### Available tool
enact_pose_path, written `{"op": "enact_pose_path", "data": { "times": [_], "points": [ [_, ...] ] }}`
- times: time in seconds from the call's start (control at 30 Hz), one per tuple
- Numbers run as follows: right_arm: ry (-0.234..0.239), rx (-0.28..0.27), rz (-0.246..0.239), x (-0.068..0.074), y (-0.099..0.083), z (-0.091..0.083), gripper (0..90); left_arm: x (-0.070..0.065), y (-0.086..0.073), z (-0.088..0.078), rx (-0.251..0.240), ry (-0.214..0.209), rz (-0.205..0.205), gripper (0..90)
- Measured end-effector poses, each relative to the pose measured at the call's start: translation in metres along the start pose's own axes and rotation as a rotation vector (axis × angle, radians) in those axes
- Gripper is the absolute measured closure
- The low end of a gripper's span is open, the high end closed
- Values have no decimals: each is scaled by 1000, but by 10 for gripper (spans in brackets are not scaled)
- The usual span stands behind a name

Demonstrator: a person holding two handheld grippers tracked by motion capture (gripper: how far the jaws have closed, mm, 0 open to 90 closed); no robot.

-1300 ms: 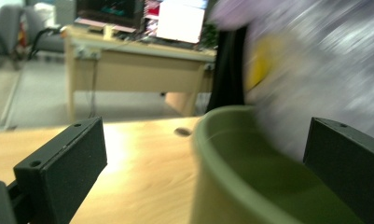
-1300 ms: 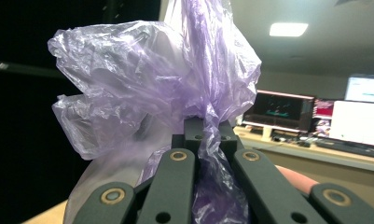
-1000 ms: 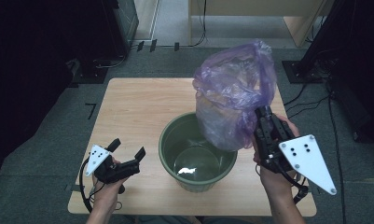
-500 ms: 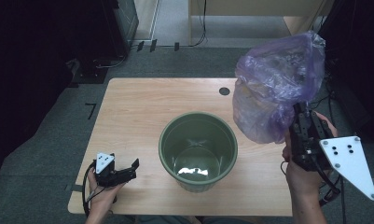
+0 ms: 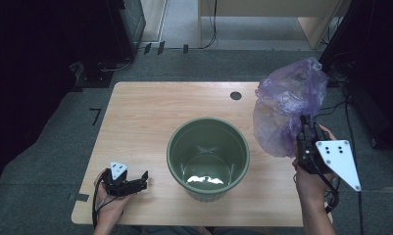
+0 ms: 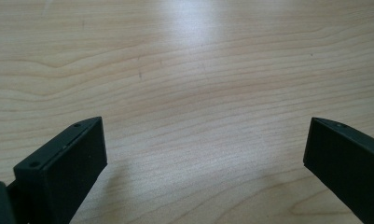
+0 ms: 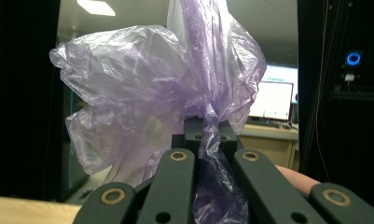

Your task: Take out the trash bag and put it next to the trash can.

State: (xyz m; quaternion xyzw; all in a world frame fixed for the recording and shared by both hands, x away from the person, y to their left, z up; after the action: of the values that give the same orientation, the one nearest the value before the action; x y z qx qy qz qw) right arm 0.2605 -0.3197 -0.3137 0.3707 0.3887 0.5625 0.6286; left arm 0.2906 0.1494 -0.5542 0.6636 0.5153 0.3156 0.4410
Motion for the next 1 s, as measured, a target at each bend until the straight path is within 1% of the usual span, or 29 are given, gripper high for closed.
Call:
{"op": "enact_pose_path", "data": {
  "times": [0.07, 0.1, 0.13, 0.17, 0.2, 0.23, 0.4, 0.43, 0.47, 0.5, 0.53, 0.57, 0.6, 0.63, 0.7, 0.77, 0.8, 0.83, 0.87, 0.9, 1.0],
  "points": [
    [0, 22, 2, 3, -13, 2, 897, 0, -2, 1, 30, 6, 4, 0],
    [0, 22, 2, 3, -13, 2, 897, 0, -3, 2, 50, 11, 9, 0],
    [1, 45, 6, 7, -28, 4, 897, -1, -6, 3, 83, 15, 32, 0],
    [1, 45, 6, 7, -28, 4, 897, -1, -6, 3, 83, 15, 32, 0],
    [5, 68, 16, 11, -42, 7, 897, -2, -6, 4, 93, 19, 38, 0],
    [5, 68, 16, 11, -42, 7, 897, -2, -7, 4, 98, 17, 40, 0],
    [33, 115, 54, 24, -73, 13, 897, -2, -7, 4, 99, 19, 36, 0],
    [49, 136, 69, 32, -84, 16, 897, -2, -7, 4, 99, 18, 36, 0],
    [49, 136, 69, 32, -84, 16, 897, -2, -7, 4, 100, 18, 36, 0],
    [56, 147, 88, 36, -88, 18, 897, -2, -7, 4, 100, 18, 37, 0],
    [75, 150, 101, 40, -92, 20, 897, -2, -7, 4, 100, 18, 37, 0],
    [118, 138, 119, 49, -97, 24, 897, -2, -7, 4, 100, 18, 37, 0],
    [118, 138, 119, 49, -97, 24, 897, -2, -7, 4, 99, 18, 37, 0],
    [152, 123, 133, 54, -99, 26, 897, -2, -7, 4, 99, 18, 37, 0],
    [208, 100, 179, 63, -102, 30, 897, -2, -7, 4, 99, 18, 37, 0],
    [263, 94, 207, 70, -108, 32, 894, -2, -7, 4, 98, 18, 36, 0],
    [289, 136, 251, 73, -120, 34, 884, -2, -7, 4, 98, 18, 36, 0],
    [289, 136, 251, 73, -120, 34, 884, -2, -7, 4, 99, 18, 36, 0],
    [297, 165, 270, 72, -127, 34, 863, -2, -7, 4, 99, 18, 37, 0],
    [304, 198, 294, 72, -135, 34, 825, -2, -7, 4, 99, 18, 37, 0],
    [335, 276, 338, 66, -151, 28, 684, -2, -7, 4, 99, 18, 37, 0]
  ]
}}
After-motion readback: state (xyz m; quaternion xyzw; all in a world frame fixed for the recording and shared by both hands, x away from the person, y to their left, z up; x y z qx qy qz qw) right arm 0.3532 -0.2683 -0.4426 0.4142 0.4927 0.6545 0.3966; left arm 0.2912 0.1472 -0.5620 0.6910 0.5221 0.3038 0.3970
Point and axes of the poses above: each handheld gripper's, and its own axes: z roughly forward along the jaws, y roughly out of its top, x roughly to its left, the point moved 6 cm from there along z, roughly forward along the jaws, and after that the axes turned 15 degrees about -x, right-handed, at the moved point
